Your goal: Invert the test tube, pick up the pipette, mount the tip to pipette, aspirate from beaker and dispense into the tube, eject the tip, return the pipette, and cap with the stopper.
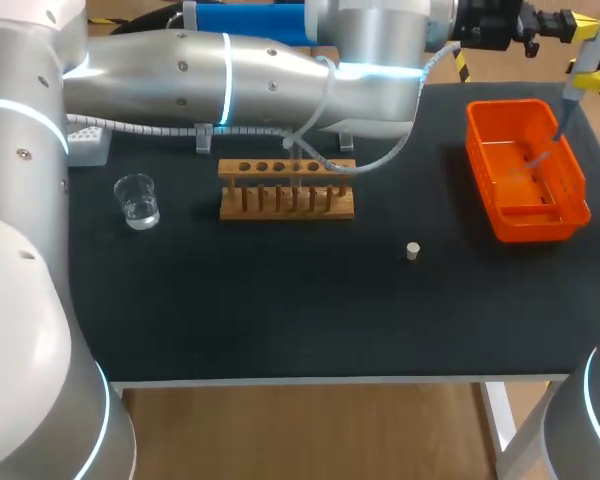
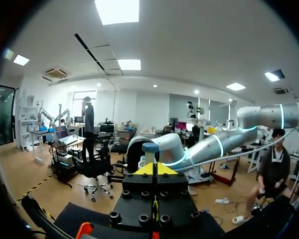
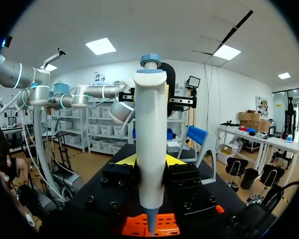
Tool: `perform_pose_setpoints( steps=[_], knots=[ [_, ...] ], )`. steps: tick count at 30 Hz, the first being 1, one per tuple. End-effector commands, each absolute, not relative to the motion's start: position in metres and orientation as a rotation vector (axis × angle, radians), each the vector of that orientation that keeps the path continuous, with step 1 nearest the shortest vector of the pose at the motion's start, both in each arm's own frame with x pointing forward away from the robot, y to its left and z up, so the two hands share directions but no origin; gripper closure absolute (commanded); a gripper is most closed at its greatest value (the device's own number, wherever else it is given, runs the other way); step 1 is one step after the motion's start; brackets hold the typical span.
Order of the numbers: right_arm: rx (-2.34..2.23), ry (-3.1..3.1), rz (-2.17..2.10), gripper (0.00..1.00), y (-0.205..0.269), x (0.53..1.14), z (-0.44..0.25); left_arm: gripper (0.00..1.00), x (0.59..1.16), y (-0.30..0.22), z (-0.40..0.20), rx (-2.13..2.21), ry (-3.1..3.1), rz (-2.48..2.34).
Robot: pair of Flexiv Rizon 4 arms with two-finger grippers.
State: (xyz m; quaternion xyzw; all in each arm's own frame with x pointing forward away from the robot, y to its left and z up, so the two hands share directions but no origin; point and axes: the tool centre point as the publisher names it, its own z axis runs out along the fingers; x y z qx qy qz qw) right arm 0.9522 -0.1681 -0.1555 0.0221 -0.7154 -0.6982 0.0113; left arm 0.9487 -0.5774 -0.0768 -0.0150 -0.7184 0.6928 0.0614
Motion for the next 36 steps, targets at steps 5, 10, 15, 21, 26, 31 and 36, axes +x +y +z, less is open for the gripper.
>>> perform_pose_setpoints(
  steps=[5, 10, 15, 21, 26, 31, 36],
  knots=[
    [0.069, -2.236, -2.174, 1.00, -0.167, 0.952, -0.147, 1.00, 0.952, -0.581, -0.086, -0.047, -2.169, 2.092],
    [0.069, -2.236, -2.174, 1.00, -0.167, 0.952, -0.147, 1.00, 0.951, -0.579, -0.076, -0.056, -2.170, 2.133],
    [0.069, -2.236, -2.174, 1.00, -0.167, 0.952, -0.147, 1.00, 0.949, -0.573, -0.060, -0.069, -2.190, 2.182],
    [0.069, -2.236, -2.174, 1.00, -0.167, 0.952, -0.147, 1.00, 0.947, -0.570, -0.048, -0.076, -2.190, 2.226],
    [0.069, -2.236, -2.174, 1.00, -0.167, 0.952, -0.147, 0.00, 0.947, -0.562, -0.038, -0.062, -2.200, 2.247],
    [0.069, -2.236, -2.174, 1.00, -0.167, 0.952, -0.147, 0.00, 0.950, -0.535, -0.026, -0.017, -2.271, 2.216],
    [0.069, -2.236, -2.174, 1.00, -0.167, 0.952, -0.147, 0.00, 0.949, -0.501, -0.013, 0.001, -2.354, 2.189]
  ],
)
